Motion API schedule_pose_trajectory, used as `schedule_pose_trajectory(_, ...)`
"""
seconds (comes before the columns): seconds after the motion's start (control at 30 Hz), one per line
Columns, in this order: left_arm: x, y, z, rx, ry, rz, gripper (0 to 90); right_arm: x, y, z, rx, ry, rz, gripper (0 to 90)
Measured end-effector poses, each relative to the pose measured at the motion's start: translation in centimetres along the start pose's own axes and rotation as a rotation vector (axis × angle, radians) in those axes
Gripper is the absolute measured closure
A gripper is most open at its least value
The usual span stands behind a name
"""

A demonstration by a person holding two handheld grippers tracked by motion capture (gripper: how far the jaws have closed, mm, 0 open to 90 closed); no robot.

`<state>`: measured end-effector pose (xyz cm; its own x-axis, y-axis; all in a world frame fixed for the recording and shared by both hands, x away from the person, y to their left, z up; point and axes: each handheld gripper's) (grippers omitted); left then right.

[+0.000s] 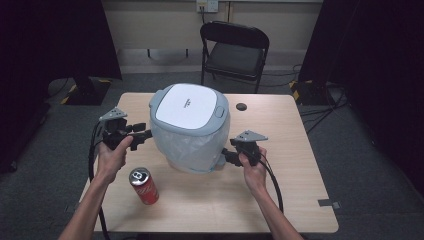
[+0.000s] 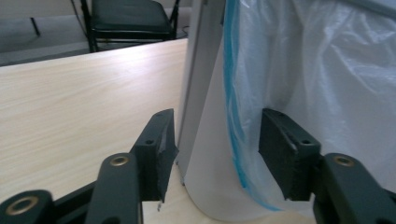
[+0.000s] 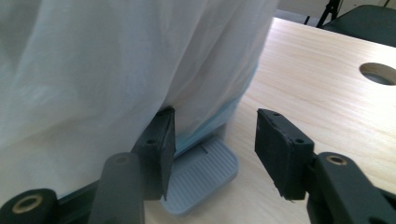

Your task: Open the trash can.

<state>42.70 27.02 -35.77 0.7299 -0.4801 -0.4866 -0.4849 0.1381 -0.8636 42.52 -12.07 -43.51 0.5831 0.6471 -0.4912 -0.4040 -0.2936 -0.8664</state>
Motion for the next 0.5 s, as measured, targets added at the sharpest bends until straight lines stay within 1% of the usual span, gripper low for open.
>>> schedule_pose_trajectory(0.03, 0.3, -0.2, 0.1, -0.006, -0.015, -0.009, 48.4, 0.1, 0.0, 0.2, -0.004, -0.011, 0.000, 47.0)
schedule_pose_trajectory(0.07, 0.6, -0.5, 0.4, -0.011, -0.030, -0.007, 49.5, 0.2, -0.1, 0.4, -0.012, -0.010, 0.003, 45.1)
schedule_pose_trajectory(0.1, 0.6, -0.5, 0.4, -0.011, -0.030, -0.007, 50.9, 0.2, -0.1, 0.4, -0.012, -0.010, 0.003, 45.1)
schedule_pose_trajectory(0.13, 1.3, -1.0, 1.0, -0.022, -0.060, -0.010, 51.6, 0.7, -0.2, 0.5, -0.008, -0.025, 0.007, 40.2)
schedule_pose_trajectory(0.17, 1.3, -1.0, 1.0, -0.022, -0.060, -0.010, 51.4, 0.7, -0.2, 0.5, -0.008, -0.025, 0.007, 40.2)
schedule_pose_trajectory(0.2, 1.8, -1.4, 1.4, -0.029, -0.069, -0.008, 51.4, 1.0, -0.2, 0.5, -0.006, -0.030, 0.011, 36.9)
schedule_pose_trajectory(0.23, 2.2, -1.8, 2.0, -0.056, -0.063, -0.015, 48.1, 1.4, -0.3, 0.6, 0.004, -0.049, 0.014, 31.4)
schedule_pose_trajectory(0.27, 2.2, -1.8, 2.0, -0.056, -0.063, -0.015, 47.8, 1.4, -0.3, 0.6, 0.004, -0.049, 0.014, 31.4)
schedule_pose_trajectory(0.3, 2.3, -1.9, 2.1, -0.049, -0.069, -0.011, 47.8, 1.5, -0.3, 0.7, -0.006, -0.052, 0.015, 28.7)
schedule_pose_trajectory(0.33, 2.2, -1.9, 2.0, -0.043, -0.071, -0.009, 45.5, 1.5, -0.3, 0.5, -0.012, -0.026, 0.019, 30.3)
schedule_pose_trajectory(0.37, 1.9, -1.6, 1.9, -0.025, -0.063, 0.010, 44.2, 1.4, -0.2, 0.1, -0.013, -0.011, 0.028, 30.5)
schedule_pose_trajectory(0.4, 1.9, -1.6, 1.9, -0.025, -0.063, 0.010, 44.0, 1.3, -0.1, -0.5, -0.004, 0.002, 0.034, 31.0)
schedule_pose_trajectory(0.43, 1.6, -1.3, 1.8, -0.019, -0.073, 0.017, 44.0, 1.3, -0.1, -0.5, -0.004, 0.002, 0.034, 31.0)
schedule_pose_trajectory(0.47, 1.4, -1.0, 1.7, -0.016, -0.081, 0.026, 44.1, 1.1, 0.1, -1.1, 0.009, 0.009, 0.039, 31.1)
schedule_pose_trajectory(0.5, 1.1, -0.5, 1.6, -0.015, -0.078, 0.035, 44.2, 0.9, 0.2, -1.7, 0.017, 0.023, 0.042, 31.0)
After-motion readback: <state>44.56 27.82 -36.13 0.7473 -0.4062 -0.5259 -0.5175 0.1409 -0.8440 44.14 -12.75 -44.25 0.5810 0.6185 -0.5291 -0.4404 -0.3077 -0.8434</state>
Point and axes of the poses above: each handheld gripper's, and its own axes: x roughly forward along the jaws, y roughly out of its underside, z roughly to its left, and after that the axes turned 7 degrees about -y, right-handed
